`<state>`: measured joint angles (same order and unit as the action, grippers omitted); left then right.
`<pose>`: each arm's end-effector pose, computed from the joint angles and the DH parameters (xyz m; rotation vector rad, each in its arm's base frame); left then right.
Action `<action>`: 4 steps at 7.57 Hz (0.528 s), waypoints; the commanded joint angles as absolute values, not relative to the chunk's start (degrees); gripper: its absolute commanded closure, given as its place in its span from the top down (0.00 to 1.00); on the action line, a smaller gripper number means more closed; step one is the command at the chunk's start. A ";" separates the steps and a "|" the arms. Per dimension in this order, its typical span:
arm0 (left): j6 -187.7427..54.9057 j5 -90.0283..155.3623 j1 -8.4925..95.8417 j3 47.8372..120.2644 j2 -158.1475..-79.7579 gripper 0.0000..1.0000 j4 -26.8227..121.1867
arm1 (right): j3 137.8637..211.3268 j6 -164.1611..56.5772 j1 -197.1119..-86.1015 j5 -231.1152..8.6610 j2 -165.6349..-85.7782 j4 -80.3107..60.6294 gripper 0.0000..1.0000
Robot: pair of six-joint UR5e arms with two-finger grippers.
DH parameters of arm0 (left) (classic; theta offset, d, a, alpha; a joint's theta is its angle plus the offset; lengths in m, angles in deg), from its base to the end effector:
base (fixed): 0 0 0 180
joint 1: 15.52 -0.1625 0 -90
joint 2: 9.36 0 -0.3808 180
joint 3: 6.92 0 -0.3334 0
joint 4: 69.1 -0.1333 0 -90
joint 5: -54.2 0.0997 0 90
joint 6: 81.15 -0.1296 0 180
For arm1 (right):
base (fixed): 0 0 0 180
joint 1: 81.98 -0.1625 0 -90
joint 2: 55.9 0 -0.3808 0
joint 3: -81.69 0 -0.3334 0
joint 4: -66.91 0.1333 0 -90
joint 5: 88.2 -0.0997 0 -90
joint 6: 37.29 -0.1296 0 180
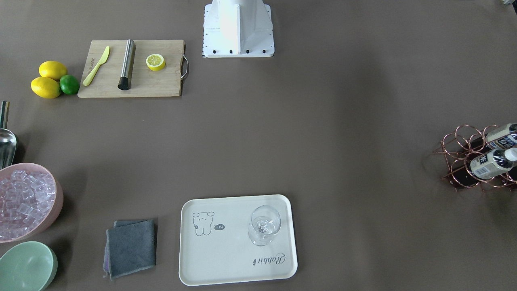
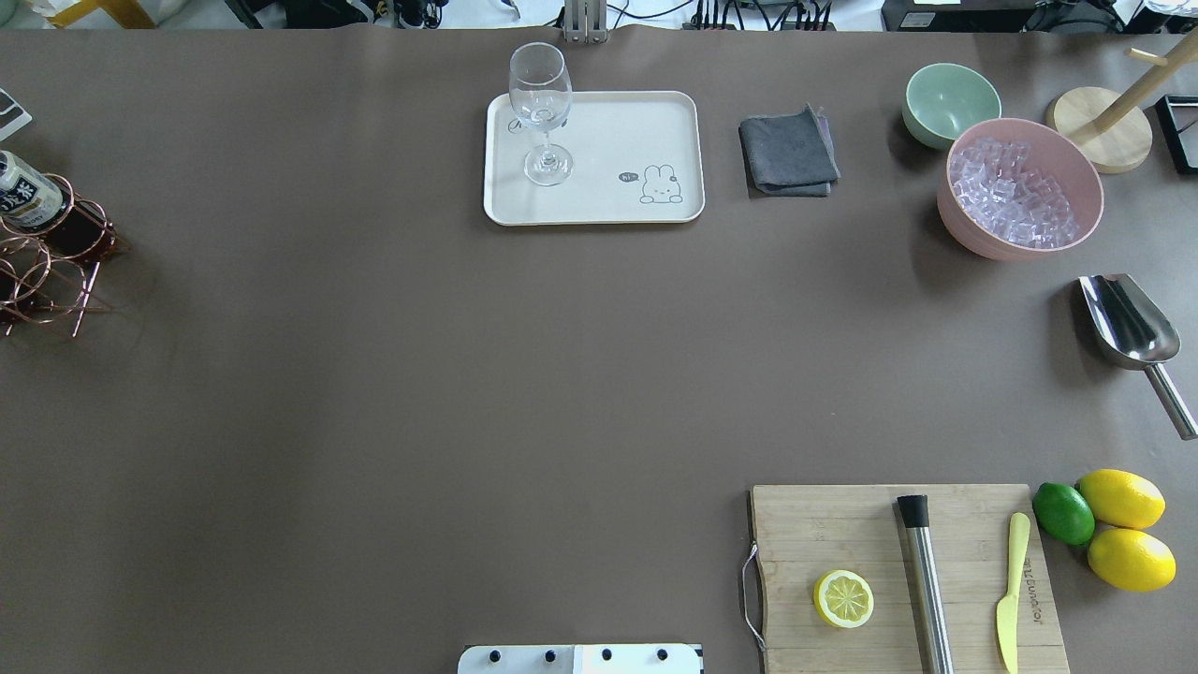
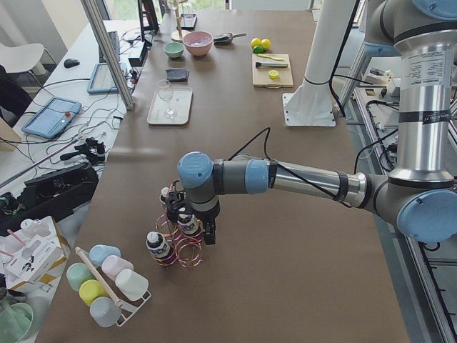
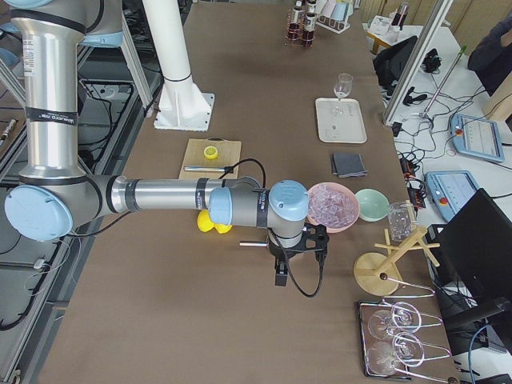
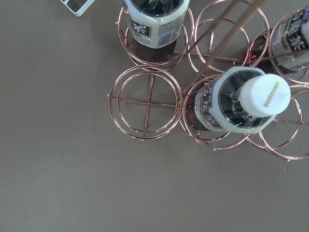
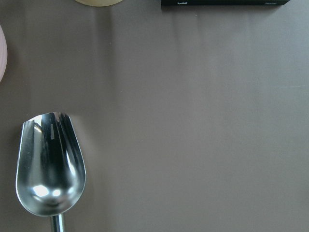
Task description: Take tea from basket to plate
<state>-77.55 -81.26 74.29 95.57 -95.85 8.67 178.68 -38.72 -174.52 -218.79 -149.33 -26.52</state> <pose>-0.0396 -0.4005 0.5870 -0.0799 0.7912 -0.0788 0.0671 -0.4073 0.6201 0.0090 -0.7085 0.0656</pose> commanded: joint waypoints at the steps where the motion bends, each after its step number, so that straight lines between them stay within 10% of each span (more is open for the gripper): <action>1: -77.55 -80.98 74.30 95.91 -95.84 0.99 9.04 | 179.07 -38.17 -174.52 -220.03 -149.15 -26.43 1.00; 4: -77.55 -80.71 74.48 96.27 -95.84 0.99 9.21 | 181.44 -38.35 -174.52 -220.57 -149.06 -26.43 1.00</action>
<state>-77.55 -80.97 74.36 96.21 -95.84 9.16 180.31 -38.34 -174.52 -220.34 -149.17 -26.47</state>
